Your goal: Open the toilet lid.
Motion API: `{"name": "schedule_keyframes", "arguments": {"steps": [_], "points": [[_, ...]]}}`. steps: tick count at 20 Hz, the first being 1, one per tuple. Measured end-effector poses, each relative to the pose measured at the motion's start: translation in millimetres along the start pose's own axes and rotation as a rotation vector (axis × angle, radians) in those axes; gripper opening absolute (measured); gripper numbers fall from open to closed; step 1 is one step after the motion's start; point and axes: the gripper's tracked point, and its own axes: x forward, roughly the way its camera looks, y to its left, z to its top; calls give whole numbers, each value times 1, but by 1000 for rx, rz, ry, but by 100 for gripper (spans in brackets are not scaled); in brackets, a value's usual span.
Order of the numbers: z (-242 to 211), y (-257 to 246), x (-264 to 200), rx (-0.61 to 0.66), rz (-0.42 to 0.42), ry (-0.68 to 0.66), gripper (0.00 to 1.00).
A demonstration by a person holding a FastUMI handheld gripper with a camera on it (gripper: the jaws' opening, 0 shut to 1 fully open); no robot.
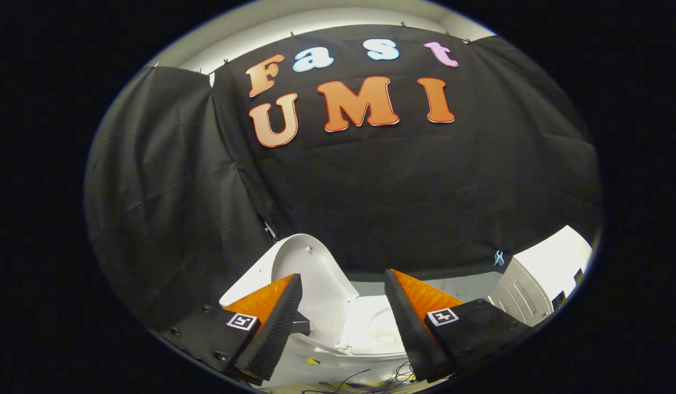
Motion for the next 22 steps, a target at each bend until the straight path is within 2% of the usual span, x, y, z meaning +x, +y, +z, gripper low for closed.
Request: {"name": "schedule_keyframes", "arguments": {"steps": [12, 18, 22], "points": [[92, -111, -39, 0, 5, -140, 97], [130, -149, -54, 25, -6, -208, 97], [140, -163, -63, 24, -17, -226, 97]]}}
